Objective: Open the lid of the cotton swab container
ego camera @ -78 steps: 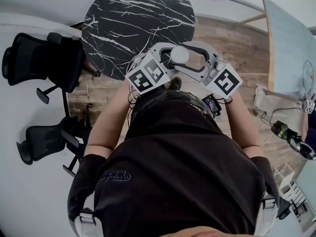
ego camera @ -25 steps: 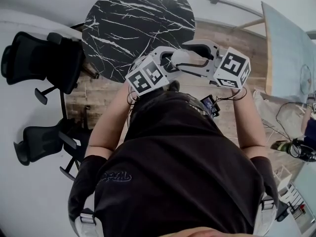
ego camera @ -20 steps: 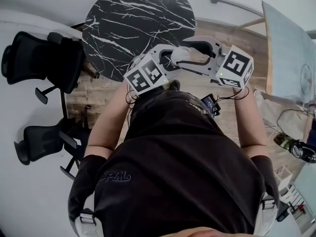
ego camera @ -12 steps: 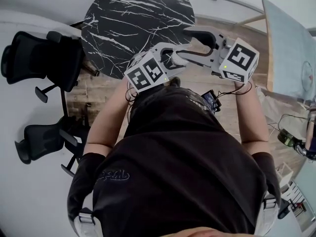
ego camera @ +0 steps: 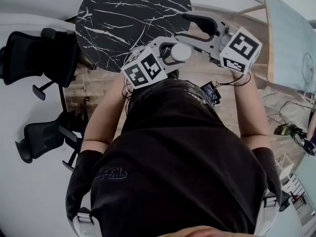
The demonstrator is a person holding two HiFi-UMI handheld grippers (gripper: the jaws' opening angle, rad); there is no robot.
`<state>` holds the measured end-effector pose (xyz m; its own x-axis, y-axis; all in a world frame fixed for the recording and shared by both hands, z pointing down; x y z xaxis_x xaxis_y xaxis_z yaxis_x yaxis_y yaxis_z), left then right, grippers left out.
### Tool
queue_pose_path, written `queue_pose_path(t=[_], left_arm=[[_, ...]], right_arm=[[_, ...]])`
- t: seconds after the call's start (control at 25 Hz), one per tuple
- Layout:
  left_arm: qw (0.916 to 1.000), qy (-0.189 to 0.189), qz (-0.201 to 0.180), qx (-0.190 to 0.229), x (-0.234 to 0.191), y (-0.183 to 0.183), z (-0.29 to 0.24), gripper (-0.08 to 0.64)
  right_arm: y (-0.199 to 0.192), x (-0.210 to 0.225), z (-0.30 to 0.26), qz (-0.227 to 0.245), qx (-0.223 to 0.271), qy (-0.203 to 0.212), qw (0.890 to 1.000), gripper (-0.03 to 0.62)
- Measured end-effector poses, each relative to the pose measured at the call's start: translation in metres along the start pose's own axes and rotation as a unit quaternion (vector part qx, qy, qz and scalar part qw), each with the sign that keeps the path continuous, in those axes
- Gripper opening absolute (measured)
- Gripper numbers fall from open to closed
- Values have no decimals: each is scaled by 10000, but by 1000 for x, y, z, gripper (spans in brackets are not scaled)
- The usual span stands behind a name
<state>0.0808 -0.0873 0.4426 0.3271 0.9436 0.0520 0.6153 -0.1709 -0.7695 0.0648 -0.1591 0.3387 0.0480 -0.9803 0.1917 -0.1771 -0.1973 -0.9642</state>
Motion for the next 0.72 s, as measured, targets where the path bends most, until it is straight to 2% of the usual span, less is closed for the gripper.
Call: queue_pose_path(t=[0.4, 0.72], left_arm=[[9992, -316, -229, 70, 19, 6, -3, 255], [9989, -327, -283, 164, 22, 7, 1, 256]], right_arm=[[-18, 28, 9, -132, -44, -486, 9987, 261], [-31, 29, 5, -243, -102, -525, 9983, 261]])
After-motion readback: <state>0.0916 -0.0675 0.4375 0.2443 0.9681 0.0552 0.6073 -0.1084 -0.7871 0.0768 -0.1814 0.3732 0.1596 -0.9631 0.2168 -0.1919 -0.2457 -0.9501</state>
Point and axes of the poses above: the fingertips, and each gripper's own axes: z backward along the fingers, x to its right, y out of its top, the point moved 1 cm from there along z, backward along the fingers, and after that the axes turned 10 degrees about y, right-handed, at the moved point
